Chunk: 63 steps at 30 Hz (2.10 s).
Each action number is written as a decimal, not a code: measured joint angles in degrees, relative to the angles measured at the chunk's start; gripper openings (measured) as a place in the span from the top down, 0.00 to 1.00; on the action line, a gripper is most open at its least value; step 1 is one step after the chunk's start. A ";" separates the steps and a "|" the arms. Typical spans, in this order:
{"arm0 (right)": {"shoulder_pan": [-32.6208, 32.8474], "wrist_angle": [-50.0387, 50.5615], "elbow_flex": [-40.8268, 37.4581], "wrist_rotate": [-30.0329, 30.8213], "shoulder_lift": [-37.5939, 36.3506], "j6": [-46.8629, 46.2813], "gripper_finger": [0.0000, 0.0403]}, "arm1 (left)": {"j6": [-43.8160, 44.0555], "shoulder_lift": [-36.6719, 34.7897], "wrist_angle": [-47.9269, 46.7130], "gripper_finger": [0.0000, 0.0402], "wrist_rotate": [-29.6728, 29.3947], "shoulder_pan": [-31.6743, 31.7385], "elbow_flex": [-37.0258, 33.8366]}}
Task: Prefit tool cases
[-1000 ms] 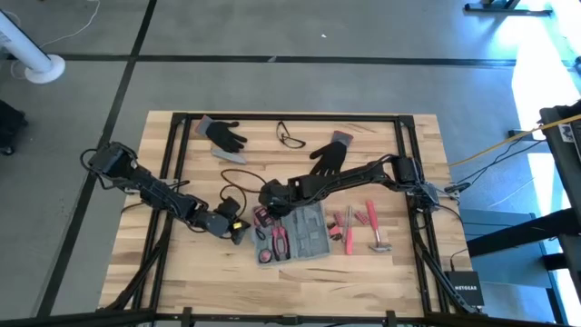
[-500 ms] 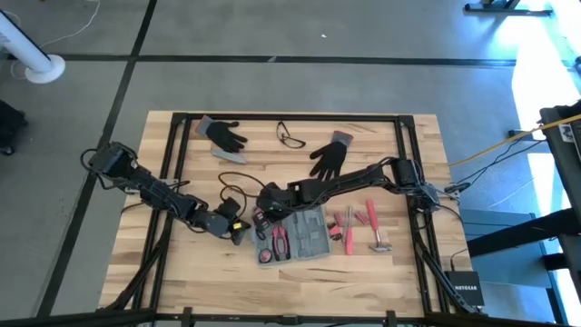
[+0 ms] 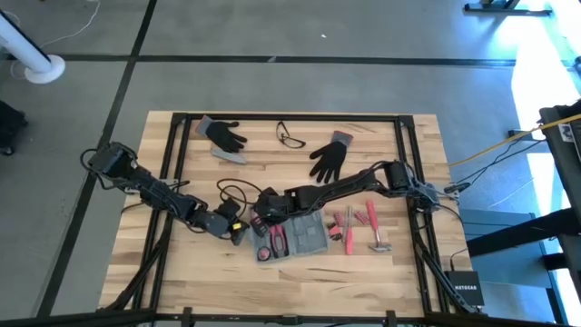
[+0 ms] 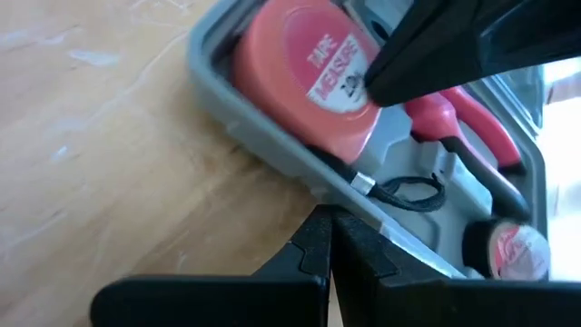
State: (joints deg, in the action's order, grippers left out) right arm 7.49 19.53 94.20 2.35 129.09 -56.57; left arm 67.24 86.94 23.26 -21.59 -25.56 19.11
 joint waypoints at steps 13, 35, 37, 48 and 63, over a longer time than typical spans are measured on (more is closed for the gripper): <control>-1.51 2.52 3.40 -2.96 -3.84 6.18 1.00 | -1.93 0.02 0.16 1.00 0.79 -0.09 0.07; -3.40 -2.93 1.66 -5.18 -0.78 9.19 1.00 | -1.32 -1.11 -0.91 1.00 0.48 0.11 -0.07; -3.55 -3.75 1.68 -4.11 -0.04 8.91 1.00 | -0.50 -1.11 -0.86 1.00 0.40 0.11 -0.04; -4.46 -2.47 1.78 -5.04 0.86 10.80 1.00 | -0.17 -1.14 -0.82 1.00 0.46 0.04 0.00; -10.43 29.10 1.78 -1.20 -18.49 22.06 1.00 | -2.36 -1.40 -1.37 1.00 6.20 0.39 0.13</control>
State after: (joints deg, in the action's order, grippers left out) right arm -2.94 48.63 95.98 1.15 110.60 -34.50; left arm 64.88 85.54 21.89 -15.39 -25.18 19.25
